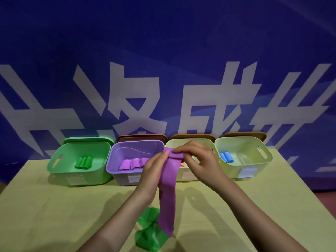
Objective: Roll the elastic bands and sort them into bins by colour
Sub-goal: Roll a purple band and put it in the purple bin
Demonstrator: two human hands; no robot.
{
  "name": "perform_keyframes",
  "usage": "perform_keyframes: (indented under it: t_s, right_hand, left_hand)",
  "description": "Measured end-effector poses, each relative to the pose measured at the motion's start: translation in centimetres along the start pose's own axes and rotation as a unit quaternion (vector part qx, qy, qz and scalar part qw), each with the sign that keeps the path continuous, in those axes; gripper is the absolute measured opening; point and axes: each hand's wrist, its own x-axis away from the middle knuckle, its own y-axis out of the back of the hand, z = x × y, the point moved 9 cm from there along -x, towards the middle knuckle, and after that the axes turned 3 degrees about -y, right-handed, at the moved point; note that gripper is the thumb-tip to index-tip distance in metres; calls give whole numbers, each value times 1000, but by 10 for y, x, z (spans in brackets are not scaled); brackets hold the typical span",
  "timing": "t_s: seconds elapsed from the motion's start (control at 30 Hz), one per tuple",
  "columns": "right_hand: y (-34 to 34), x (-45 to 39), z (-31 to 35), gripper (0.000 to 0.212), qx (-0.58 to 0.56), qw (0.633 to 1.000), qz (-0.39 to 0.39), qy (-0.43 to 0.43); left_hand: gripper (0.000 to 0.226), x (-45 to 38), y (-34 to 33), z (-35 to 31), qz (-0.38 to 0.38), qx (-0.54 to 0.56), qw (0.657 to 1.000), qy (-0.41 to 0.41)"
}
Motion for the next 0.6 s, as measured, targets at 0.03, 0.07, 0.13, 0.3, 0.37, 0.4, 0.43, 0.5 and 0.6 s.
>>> perform_keyframes:
  t_s: [0.03,0.07,0.13,0.3,0.37,0.4,0.43,0.5,0.6]
  right_hand:
    - [1,0,0,25,-7,1000,-5,-6]
    - [2,1,0,25,-13,1000,-8,-11]
    - [2,1,3,25,-21,1000,-14,-12]
    - [6,-3,15,27,-25,1000,-18,4]
    - [6,-4,18,29,-49,999,-11,-4]
    - [6,-4,19,29,-64,998,-10,-12]
    - [6,-4,20,29,-79,996,-12,-26]
    - [5,-3,18,23,-119,990,-18,-74]
    - [2,-4,10,14,-175,973,-22,-147]
  left_hand:
    - [21,1,-1,-1,5,-2,1000,-3]
    - [21,2,-2,-4,12,-4,1000,-9]
    - [25,4,-5,-10,21,-12,999,-28]
    - [21,7,-4,-24,13,-32,997,-70]
    - [23,7,-3,-29,0,-43,995,-87]
    - [25,8,-4,-33,-1,-47,994,-99]
    - [28,9,-5,-38,2,-48,992,-115]
    - [32,12,-8,-45,2,-53,988,-148]
    - [26,16,-8,-53,-10,-50,982,-182]
